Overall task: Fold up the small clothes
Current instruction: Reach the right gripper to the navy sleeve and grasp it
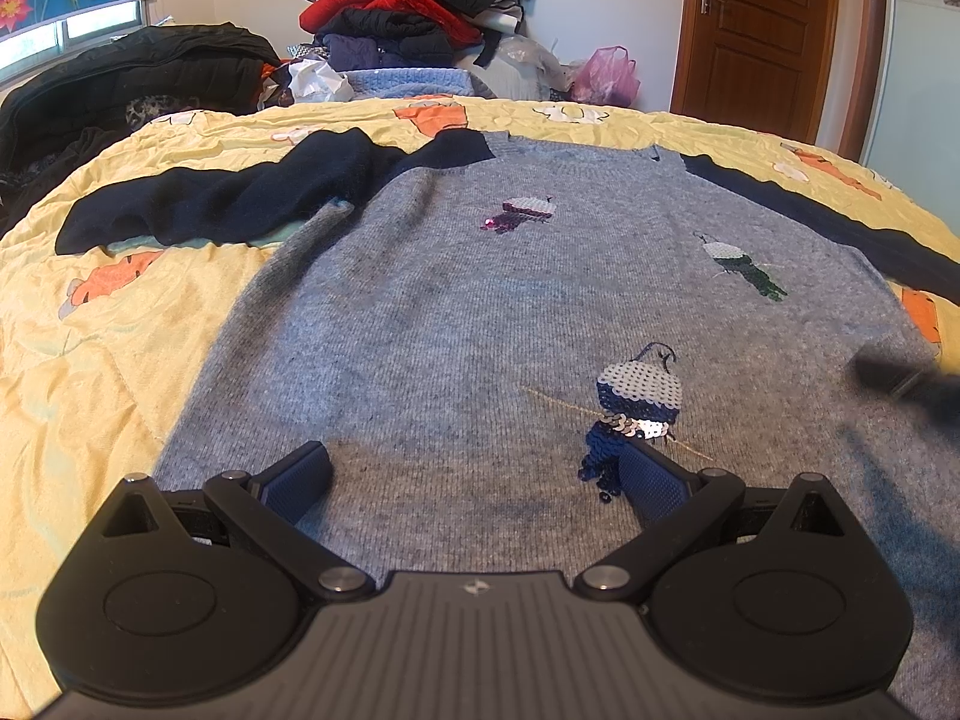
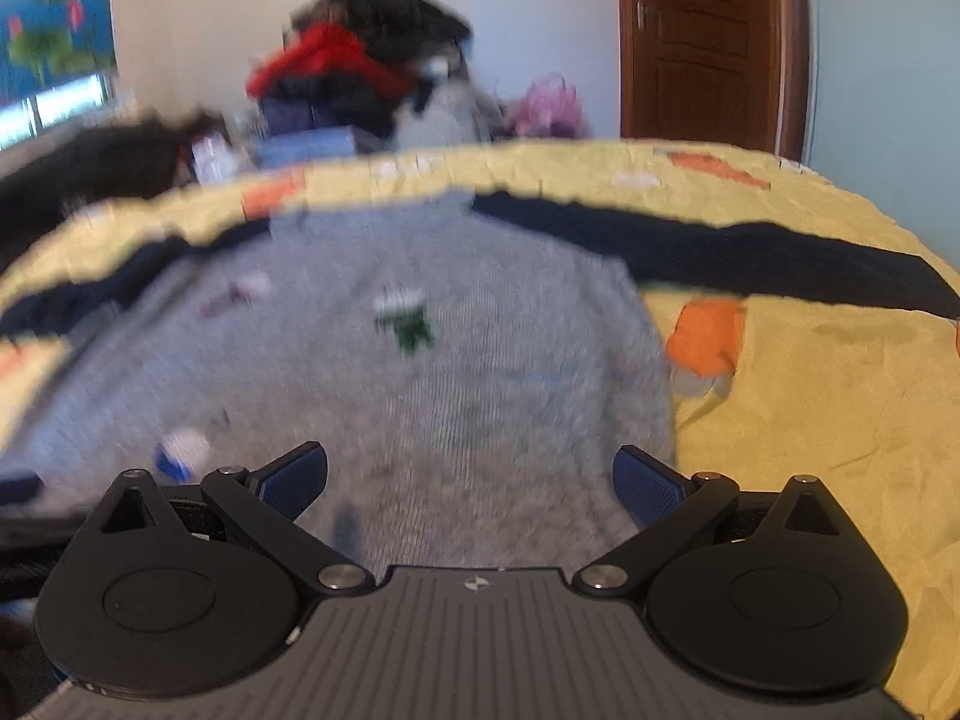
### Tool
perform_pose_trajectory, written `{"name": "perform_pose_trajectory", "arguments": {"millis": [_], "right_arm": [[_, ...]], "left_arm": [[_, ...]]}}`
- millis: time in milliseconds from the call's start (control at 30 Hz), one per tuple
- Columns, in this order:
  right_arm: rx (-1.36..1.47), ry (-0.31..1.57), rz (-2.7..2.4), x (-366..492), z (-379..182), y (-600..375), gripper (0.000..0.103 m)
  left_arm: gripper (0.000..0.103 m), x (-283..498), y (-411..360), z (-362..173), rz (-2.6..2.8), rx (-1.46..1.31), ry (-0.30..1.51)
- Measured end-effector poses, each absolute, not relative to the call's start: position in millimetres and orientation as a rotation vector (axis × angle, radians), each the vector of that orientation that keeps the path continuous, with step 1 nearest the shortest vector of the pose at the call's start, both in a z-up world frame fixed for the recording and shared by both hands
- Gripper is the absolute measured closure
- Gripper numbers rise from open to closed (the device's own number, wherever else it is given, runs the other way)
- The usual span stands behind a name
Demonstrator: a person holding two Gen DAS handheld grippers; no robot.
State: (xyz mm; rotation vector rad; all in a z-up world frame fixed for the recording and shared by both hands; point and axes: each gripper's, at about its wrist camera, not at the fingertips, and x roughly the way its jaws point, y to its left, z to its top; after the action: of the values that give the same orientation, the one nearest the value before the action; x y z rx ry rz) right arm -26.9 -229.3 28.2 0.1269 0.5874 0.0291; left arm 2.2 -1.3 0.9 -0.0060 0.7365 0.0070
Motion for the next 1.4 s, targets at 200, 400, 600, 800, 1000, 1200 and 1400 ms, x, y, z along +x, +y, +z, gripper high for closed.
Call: {"name": "perform_pose_trajectory", "arguments": {"millis": [200, 400, 600, 800, 1000, 1200, 1400], "right_arm": [[0.376, 0.432, 0.101, -33.4, 62.9, -322.4, 0.001], [0.608, 0.416, -0.097, -4.7, 64.2, -449.0, 0.015], [0.916, 0.382, -0.286, 23.1, 29.4, -560.3, 0.037], [0.974, 0.393, -0.387, 35.7, 5.1, -588.3, 0.04], [0.977, 0.418, -0.431, 46.3, -8.1, -589.8, 0.042], [1.02, 0.402, -0.432, 41.7, -4.2, -591.5, 0.041], [1.002, 0.38, -0.418, 51.9, -2.1, -596.8, 0.039]], "left_arm": [[0.0, 1.7, -1.1, 1.1, 0.007, -0.006, 0.736], [0.0, 1.6, -1.4, 1.1, 0.008, -0.007, 0.736], [0.0, 1.5, -1.3, 1.1, 0.008, -0.006, 0.736], [0.0, 1.6, -1.2, 1.1, 0.008, -0.006, 0.736], [0.0, 1.1, -0.9, 1.1, 0.007, -0.006, 0.735], [0.0, 1.4, -1.2, 1.0, 0.007, -0.006, 0.735], [0.0, 1.4, -1.2, 1.0, 0.007, -0.006, 0.735]]}}
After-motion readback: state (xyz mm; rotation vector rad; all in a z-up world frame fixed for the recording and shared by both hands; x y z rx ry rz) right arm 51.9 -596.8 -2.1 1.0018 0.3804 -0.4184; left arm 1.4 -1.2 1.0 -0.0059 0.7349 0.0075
